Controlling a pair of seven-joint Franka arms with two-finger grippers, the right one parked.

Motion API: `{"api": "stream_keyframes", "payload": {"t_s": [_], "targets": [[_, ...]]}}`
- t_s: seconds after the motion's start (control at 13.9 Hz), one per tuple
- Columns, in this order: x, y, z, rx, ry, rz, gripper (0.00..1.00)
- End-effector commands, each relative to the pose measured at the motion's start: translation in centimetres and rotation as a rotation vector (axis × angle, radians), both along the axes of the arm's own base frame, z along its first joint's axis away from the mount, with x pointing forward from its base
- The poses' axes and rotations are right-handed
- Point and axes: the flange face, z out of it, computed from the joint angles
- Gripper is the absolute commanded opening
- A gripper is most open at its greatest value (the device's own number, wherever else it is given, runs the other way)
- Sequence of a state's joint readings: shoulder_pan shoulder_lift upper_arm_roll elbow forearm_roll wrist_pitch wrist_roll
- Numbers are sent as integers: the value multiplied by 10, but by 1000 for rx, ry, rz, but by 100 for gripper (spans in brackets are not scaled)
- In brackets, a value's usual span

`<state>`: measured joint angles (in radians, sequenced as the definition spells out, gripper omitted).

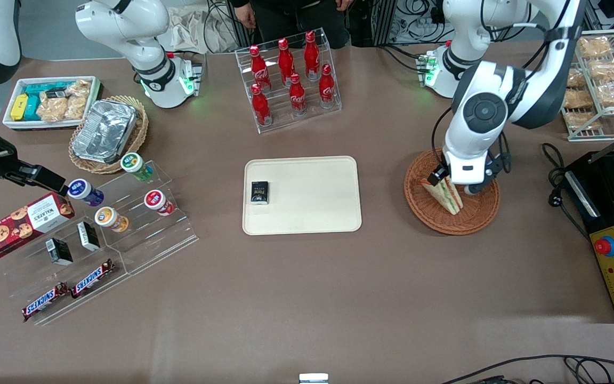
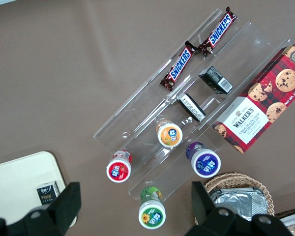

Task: Place sandwich from basket to tray
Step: 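Lower the open left gripper over the wrapped sandwich in the basket, then close the left gripper on the sandwich's edge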

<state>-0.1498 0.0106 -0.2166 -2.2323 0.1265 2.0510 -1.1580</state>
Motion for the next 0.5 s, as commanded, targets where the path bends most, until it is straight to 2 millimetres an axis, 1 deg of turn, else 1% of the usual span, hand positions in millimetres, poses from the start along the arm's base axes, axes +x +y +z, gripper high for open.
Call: {"api": "stream_keyframes", "payload": {"t_s": [0.0, 0.14, 0.36, 0.43], "targets": [[-11, 7, -20, -4, -40, 12, 100], [-12, 13, -39, -10, -42, 40, 100], [-14, 13, -54, -13, -53, 30, 100], [-12, 16, -63, -16, -45, 38, 100]]}}
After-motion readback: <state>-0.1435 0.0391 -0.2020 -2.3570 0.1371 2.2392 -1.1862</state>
